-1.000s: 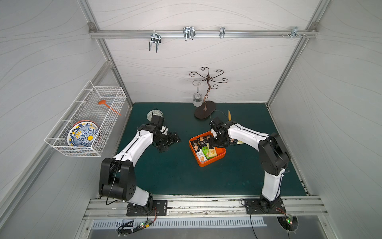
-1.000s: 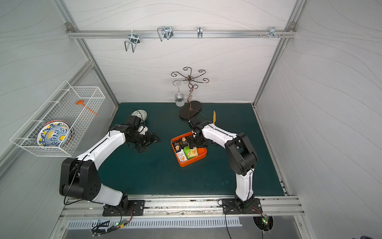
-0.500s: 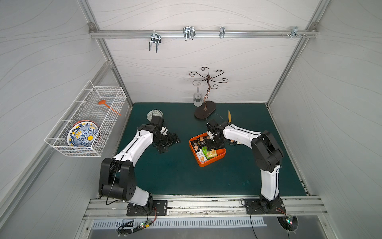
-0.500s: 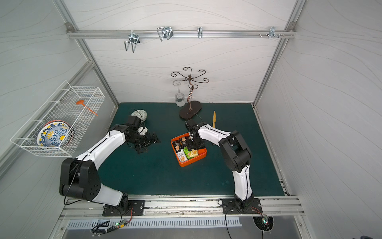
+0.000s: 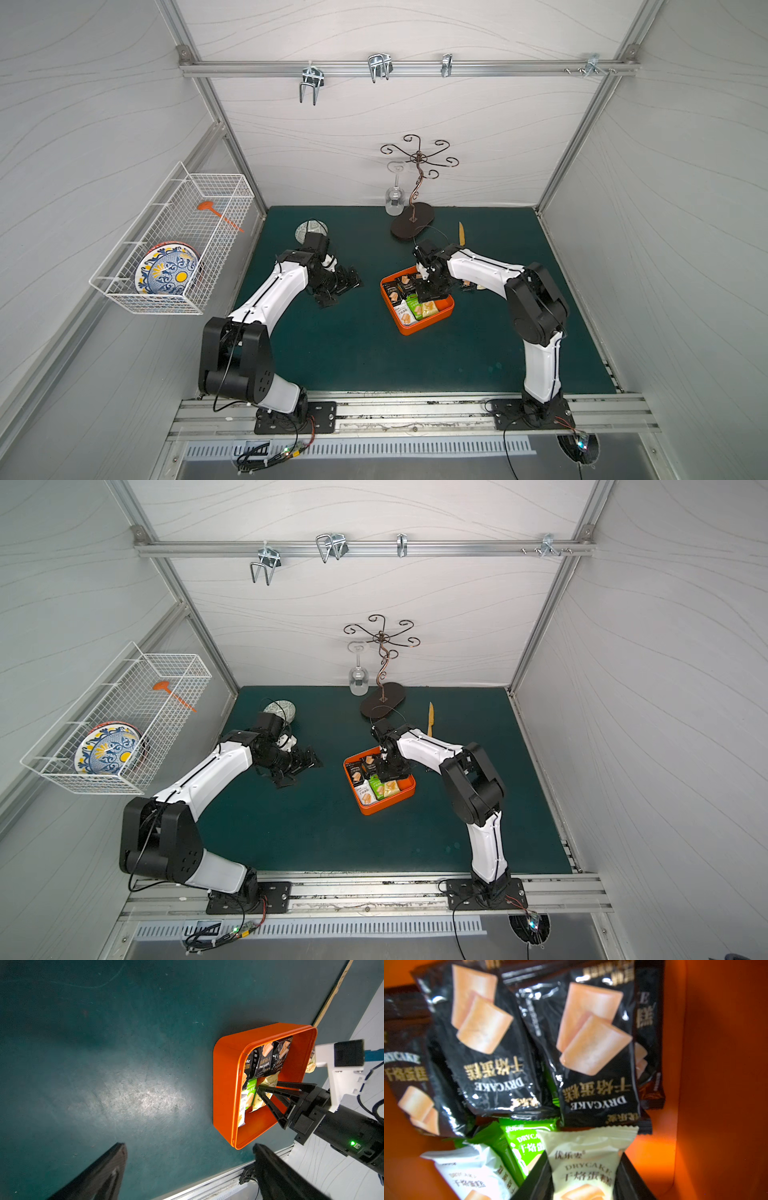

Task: Take the cookies out of the storage box
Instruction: Pick up the cookie from the storage box, then place the cookie at the center of the board.

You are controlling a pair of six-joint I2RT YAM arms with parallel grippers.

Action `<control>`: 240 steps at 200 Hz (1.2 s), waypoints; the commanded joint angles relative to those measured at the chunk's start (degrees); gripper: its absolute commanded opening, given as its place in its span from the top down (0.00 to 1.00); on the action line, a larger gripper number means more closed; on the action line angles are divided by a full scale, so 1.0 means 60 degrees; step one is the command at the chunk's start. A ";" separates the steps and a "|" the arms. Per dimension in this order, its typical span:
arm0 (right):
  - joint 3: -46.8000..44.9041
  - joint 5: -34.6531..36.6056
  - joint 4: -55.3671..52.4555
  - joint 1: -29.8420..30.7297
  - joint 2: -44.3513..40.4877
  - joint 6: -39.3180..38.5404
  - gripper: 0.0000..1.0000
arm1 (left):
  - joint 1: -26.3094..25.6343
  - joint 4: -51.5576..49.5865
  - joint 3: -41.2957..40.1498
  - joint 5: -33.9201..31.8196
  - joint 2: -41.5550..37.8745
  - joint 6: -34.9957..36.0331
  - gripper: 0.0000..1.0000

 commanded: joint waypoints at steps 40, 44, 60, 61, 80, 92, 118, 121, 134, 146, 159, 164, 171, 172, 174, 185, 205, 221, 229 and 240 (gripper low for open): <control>0.0903 -0.0443 -0.1055 -0.0239 -0.1113 0.0131 0.58 | 0.0047 0.0159 0.0204 -0.0031 -0.0094 0.0013 0.01; 0.0938 -0.0474 -0.1095 -0.0282 -0.1172 0.0121 0.58 | 0.0053 0.0158 0.0217 -0.0023 -0.0077 0.0006 0.01; 0.1083 -0.0524 -0.1177 -0.0455 -0.1392 0.0148 0.58 | 0.0046 0.0189 0.0268 -0.0011 -0.0006 -0.0030 0.01; 0.1094 -0.0533 -0.1191 -0.0471 -0.1412 0.0148 0.58 | 0.0042 0.0188 0.0267 -0.0015 0.0001 -0.0035 0.01; 0.1323 -0.0693 -0.1301 -0.0772 -0.1576 0.0141 0.58 | 0.0052 0.0244 0.0331 0.0009 0.0066 -0.0140 0.01; 0.1479 -0.0725 -0.1372 -0.0969 -0.1610 0.0052 0.58 | 0.0042 0.0294 0.0358 0.0037 0.0080 -0.0210 0.01; 0.1813 -0.0706 -0.1478 -0.1535 -0.1550 -0.0219 0.58 | 0.0051 0.0320 0.0425 0.0028 0.0121 -0.0315 0.01; 0.1846 -0.0685 -0.1475 -0.1606 -0.1536 -0.0246 0.58 | 0.0042 0.0320 0.0435 0.0034 0.0121 -0.0330 0.01; 0.1932 -0.0512 -0.1438 -0.1913 -0.1460 -0.0459 0.58 | 0.0040 0.0298 0.0490 0.0053 0.0139 -0.0357 0.01; 0.2012 -0.0329 -0.1405 -0.2193 -0.1301 -0.0705 0.58 | 0.0042 0.0276 0.0503 0.0049 0.0121 -0.0397 0.01; 0.2084 -0.0115 -0.1397 -0.2444 -0.1053 -0.1001 0.58 | 0.0042 0.0262 0.0488 0.0041 0.0078 -0.0434 0.01; 0.2120 -0.0061 -0.1377 -0.2522 -0.0948 -0.1109 0.58 | 0.0043 0.0236 0.0490 0.0038 0.0081 -0.0434 0.01; 0.2139 -0.0009 -0.1342 -0.2632 -0.0818 -0.1266 0.59 | 0.0050 0.0190 0.0490 0.0013 0.0066 -0.0434 0.01; 0.2150 -0.0012 -0.1333 -0.2643 -0.0810 -0.1284 0.59 | 0.0044 0.0182 0.0488 0.0011 0.0059 -0.0434 0.01; 0.2157 0.0019 -0.1300 -0.2674 -0.0763 -0.1323 0.59 | 0.0040 0.0164 0.0490 0.0003 0.0046 -0.0434 0.01; 0.2147 0.0190 -0.1103 -0.2789 -0.0577 -0.1493 0.59 | 0.0052 0.0082 0.0481 -0.0036 0.0015 -0.0423 0.01; 0.2302 0.0451 -0.0860 -0.2939 -0.0150 -0.1757 0.59 | 0.0047 -0.0110 0.0470 -0.0131 -0.0035 -0.0390 0.01; 0.2517 0.0824 -0.0835 -0.3005 0.0258 -0.1937 0.59 | 0.0042 -0.0271 0.0494 -0.0202 -0.0105 -0.0376 0.01; 0.2620 0.0982 -0.0814 -0.3006 0.0450 -0.2078 0.59 | 0.0041 -0.0334 0.0496 -0.0245 -0.0136 -0.0363 0.01; 0.2738 0.1096 -0.0744 -0.3006 0.0690 -0.2242 0.59 | 0.0044 -0.0418 0.0515 -0.0305 -0.0146 -0.0352 0.01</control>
